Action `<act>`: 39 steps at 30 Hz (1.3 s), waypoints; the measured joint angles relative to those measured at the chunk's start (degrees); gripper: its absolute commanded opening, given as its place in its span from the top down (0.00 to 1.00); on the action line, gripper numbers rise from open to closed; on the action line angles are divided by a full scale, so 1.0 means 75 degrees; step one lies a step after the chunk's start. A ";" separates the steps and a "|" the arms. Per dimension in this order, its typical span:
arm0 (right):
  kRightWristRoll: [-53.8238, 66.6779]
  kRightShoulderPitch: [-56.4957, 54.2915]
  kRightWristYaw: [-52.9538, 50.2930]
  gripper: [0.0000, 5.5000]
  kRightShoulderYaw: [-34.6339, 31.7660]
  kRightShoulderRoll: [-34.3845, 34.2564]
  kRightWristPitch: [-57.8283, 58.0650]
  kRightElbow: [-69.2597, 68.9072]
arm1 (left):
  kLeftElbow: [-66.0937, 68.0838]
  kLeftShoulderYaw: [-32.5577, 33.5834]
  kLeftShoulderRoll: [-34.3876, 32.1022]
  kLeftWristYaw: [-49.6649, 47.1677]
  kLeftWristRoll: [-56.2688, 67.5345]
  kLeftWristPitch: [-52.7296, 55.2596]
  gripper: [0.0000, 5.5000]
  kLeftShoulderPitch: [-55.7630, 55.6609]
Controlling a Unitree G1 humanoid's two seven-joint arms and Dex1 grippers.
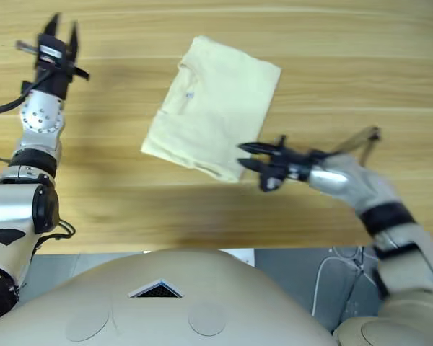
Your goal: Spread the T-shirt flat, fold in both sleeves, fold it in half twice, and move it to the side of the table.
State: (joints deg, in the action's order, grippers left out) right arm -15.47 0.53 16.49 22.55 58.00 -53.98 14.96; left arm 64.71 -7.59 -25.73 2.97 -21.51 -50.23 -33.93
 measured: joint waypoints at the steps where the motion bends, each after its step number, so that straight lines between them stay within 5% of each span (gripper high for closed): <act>1: 0.0474 0.0194 -0.0009 0.66 -0.0344 0.0151 0.0122 -0.0453 | -0.0014 -0.0477 0.0052 0.0022 -0.0557 -0.0148 0.75 -0.0076; 7: 0.3701 -0.0545 0.0787 0.66 -0.0374 -0.1157 0.0521 -0.1895 | 0.0407 -0.2266 0.0956 0.0037 -0.2154 -0.0478 0.75 -0.1537; 12: 0.2928 -0.0718 0.0986 0.66 -0.0460 -0.2153 0.1061 -0.1219 | 0.0886 -0.3298 0.1119 0.0454 -0.2908 -0.0559 0.75 -0.1343; 18: 0.2218 -0.0575 0.1160 0.66 -0.0708 -0.2490 0.1185 -0.1016 | 0.0527 -0.3493 -0.0139 0.0194 -0.2850 -0.0447 0.75 -0.0866; 25: 0.0260 -0.0448 0.1187 0.66 -0.0291 -0.2803 0.1248 -0.0161 | -0.2129 -0.2300 -0.0949 0.0710 -0.0430 -0.0598 0.75 0.1759; 29: -0.0302 -0.0445 0.1205 0.66 0.0118 -0.3388 0.1210 -0.0601 | -0.4688 -0.1855 -0.0653 0.1228 0.0525 0.0993 0.75 0.3269; 33: -0.0690 -0.0515 0.1343 0.66 0.0493 -0.3746 0.1362 -0.0962 | -0.6812 -0.1153 -0.0215 0.1373 0.1619 0.2402 0.75 0.3532; 39: -0.0561 -0.0416 0.1820 0.66 0.0619 -0.3491 0.1377 -0.1353 | -0.7518 -0.0147 -0.0055 0.1353 0.2208 0.3359 0.75 0.3227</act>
State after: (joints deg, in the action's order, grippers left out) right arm -19.68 -2.59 30.13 27.19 31.81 -43.65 4.81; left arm 8.33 -8.69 -26.15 13.12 -4.95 -25.04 -9.73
